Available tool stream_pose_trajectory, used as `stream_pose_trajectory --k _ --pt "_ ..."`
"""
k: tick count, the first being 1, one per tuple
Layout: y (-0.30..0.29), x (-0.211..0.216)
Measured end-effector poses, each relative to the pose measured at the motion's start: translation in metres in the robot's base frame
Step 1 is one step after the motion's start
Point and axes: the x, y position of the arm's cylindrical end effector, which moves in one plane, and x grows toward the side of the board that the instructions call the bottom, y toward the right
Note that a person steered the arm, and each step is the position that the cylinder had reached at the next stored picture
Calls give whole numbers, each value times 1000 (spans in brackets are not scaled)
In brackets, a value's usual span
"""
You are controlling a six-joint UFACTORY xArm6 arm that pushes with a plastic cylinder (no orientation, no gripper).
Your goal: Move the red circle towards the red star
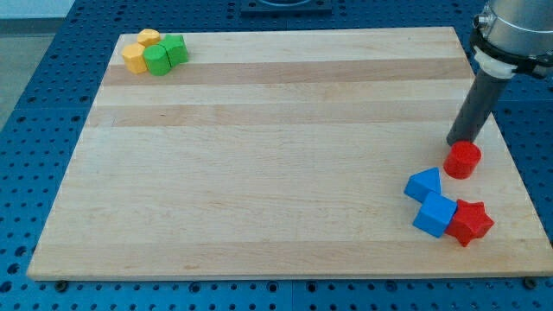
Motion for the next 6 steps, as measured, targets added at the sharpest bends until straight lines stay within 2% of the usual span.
stream_pose_trajectory --k 6 --pt "0 53"
